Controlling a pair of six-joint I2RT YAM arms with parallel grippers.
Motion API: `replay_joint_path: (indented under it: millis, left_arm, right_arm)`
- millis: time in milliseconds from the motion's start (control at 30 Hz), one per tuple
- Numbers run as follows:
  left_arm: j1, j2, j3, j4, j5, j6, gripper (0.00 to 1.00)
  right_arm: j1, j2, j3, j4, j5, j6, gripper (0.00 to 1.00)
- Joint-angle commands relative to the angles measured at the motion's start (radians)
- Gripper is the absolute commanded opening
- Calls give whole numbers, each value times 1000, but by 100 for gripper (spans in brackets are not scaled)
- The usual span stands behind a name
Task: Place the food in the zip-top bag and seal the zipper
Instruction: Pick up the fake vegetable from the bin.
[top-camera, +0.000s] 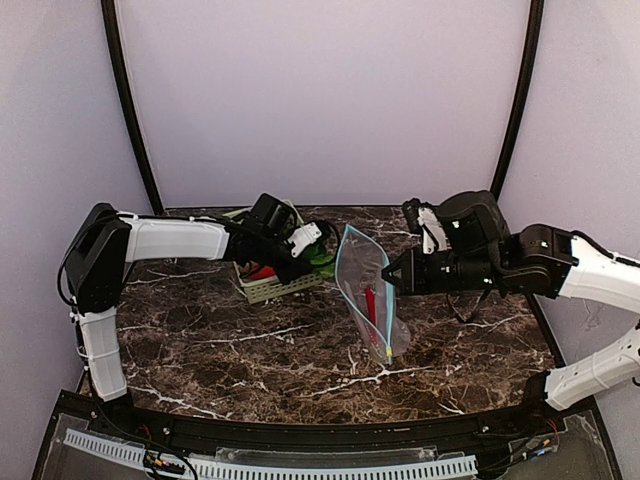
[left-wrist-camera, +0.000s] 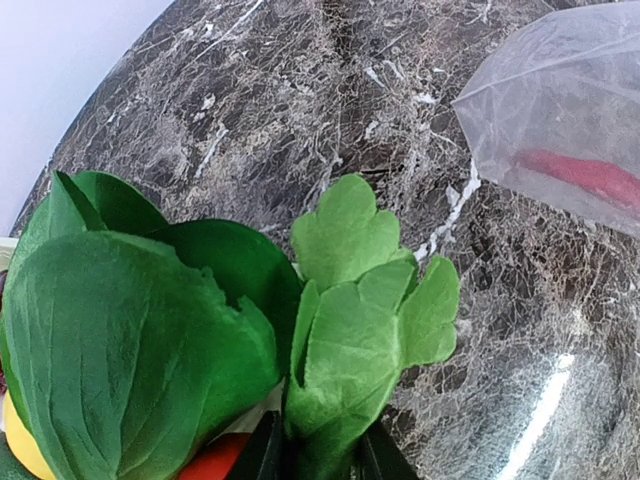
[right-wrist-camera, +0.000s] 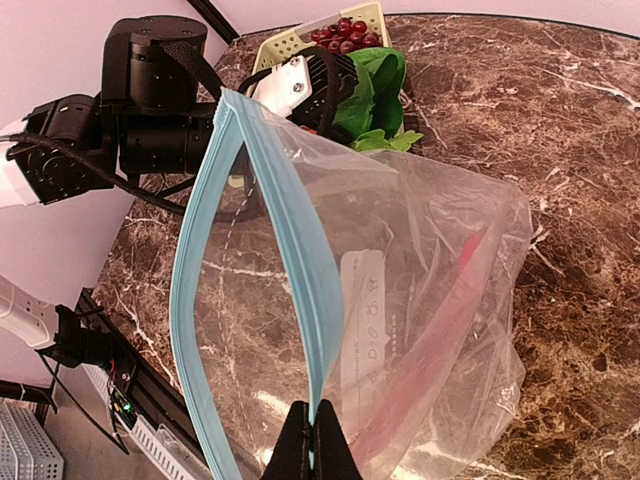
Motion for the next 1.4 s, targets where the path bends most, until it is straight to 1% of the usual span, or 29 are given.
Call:
replay_joint_path:
  millis: [0,200,367,500,700,900,1133,1267,1367]
  left_arm:
    - [-4,-19,38,-22,9,-35,24]
    - [-4,-42,53,-15,34,-73,21]
    - [-4,-42,53,-15,29,-77,9]
    - [-4,-53,53,-24,22,-87,2]
    - [-4,-117,36,-19,20,-120,1]
    - [-4,-217,-20,7,-2,-154,1]
    - [-4,-336,-62,-9,-11,-186,1]
    - [-3,-419,-71,-8,6,-228,1]
    - [-4,-489,-75,-4,58,-270,1]
  right_arm:
    - [-9,-29,-7,0,9,-5,0]
    - [-9,-31,-10,0,9,-6,0]
    - [-10,-34,-11,0,8,-7,0]
    - [-10,-45,-16,-1,12,-3,0]
    - [-11,-57,-20,-4,21,-3,0]
    - [-12,-59,-22,-3,22,-2,0]
    - [-13,-61,-20,-3,22,-5,0]
    - [-12,-56,-16,-2,17,-7,0]
    - [-13,-49,-15,2,11,-9,0]
